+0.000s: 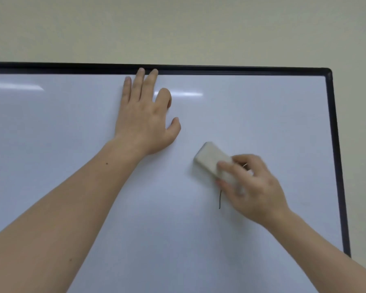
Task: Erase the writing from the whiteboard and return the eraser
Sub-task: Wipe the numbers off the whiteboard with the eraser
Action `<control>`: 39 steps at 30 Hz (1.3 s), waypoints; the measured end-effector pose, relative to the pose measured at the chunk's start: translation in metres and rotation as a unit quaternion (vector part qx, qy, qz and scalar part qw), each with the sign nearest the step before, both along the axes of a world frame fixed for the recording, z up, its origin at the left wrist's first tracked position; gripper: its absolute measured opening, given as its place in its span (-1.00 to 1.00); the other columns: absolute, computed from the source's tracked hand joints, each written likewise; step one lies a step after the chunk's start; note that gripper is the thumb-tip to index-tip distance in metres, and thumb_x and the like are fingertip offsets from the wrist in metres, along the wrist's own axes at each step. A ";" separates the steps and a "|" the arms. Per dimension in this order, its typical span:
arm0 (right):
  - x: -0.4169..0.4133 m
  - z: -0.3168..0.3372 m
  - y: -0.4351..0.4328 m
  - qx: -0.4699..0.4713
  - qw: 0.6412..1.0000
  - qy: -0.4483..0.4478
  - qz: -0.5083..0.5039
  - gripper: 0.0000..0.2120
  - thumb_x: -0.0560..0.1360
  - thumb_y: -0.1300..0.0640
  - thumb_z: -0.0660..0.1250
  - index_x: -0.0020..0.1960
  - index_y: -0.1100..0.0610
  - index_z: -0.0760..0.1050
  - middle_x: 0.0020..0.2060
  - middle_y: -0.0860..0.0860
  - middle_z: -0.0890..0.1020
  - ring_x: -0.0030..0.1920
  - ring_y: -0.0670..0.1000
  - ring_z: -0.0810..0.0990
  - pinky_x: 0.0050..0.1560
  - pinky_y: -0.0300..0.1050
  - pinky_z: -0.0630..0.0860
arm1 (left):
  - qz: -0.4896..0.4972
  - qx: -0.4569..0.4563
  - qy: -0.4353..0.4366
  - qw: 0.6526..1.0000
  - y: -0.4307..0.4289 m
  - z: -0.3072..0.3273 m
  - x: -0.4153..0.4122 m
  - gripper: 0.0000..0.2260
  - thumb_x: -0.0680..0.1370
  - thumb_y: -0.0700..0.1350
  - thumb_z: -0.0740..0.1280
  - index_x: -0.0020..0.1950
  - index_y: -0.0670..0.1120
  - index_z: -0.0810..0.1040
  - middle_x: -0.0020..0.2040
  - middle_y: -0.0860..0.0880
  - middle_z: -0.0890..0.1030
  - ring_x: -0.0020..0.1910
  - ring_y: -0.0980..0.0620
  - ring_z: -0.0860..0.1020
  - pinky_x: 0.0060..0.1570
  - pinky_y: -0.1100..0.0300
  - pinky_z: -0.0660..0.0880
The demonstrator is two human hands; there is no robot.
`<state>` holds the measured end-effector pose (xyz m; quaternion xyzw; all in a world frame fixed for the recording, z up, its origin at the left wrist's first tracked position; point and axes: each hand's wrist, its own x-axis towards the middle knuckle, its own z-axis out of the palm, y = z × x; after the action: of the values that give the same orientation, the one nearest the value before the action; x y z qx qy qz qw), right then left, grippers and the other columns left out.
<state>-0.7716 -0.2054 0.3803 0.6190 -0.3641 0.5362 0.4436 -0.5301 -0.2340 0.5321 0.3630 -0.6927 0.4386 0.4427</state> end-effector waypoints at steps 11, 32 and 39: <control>0.055 -0.065 0.001 0.037 0.998 -0.029 0.050 -0.68 0.49 0.05 0.44 0.22 0.04 0.54 0.04 0.13 0.55 -0.07 0.15 0.57 -0.24 -0.04 0.57 | -0.056 0.018 -0.021 0.998 0.023 -0.076 0.010 -0.67 0.49 0.09 0.24 0.08 -0.13 0.49 0.54 -0.25 0.29 0.58 -0.29 0.15 0.53 -0.27 0.03; 0.168 -0.152 0.024 0.167 0.966 -0.127 0.148 -0.71 0.48 0.08 0.49 0.19 0.07 0.62 0.10 0.07 0.56 0.02 0.10 0.55 -0.07 0.02 0.57 | -0.064 0.147 0.022 0.987 0.064 -0.236 0.103 -0.71 0.51 0.05 0.30 0.02 -0.17 0.53 0.48 -0.23 0.40 0.54 -0.26 0.27 0.51 -0.24 0.15; 0.254 -0.191 0.045 0.313 0.912 -0.066 0.257 -0.70 0.53 -0.01 0.33 0.23 0.03 0.55 0.22 -0.06 0.56 0.18 0.00 0.52 0.04 -0.11 0.56 | -0.031 0.211 0.076 0.974 0.091 -0.302 0.177 -0.74 0.51 0.00 0.29 0.09 -0.14 0.49 0.45 -0.20 0.44 0.50 -0.23 0.34 0.48 -0.22 0.23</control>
<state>-0.5177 -0.1603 0.1889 0.7617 -0.3700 0.5296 0.0491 -0.3535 -0.1430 0.2303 0.4592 -0.7448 0.2393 0.4209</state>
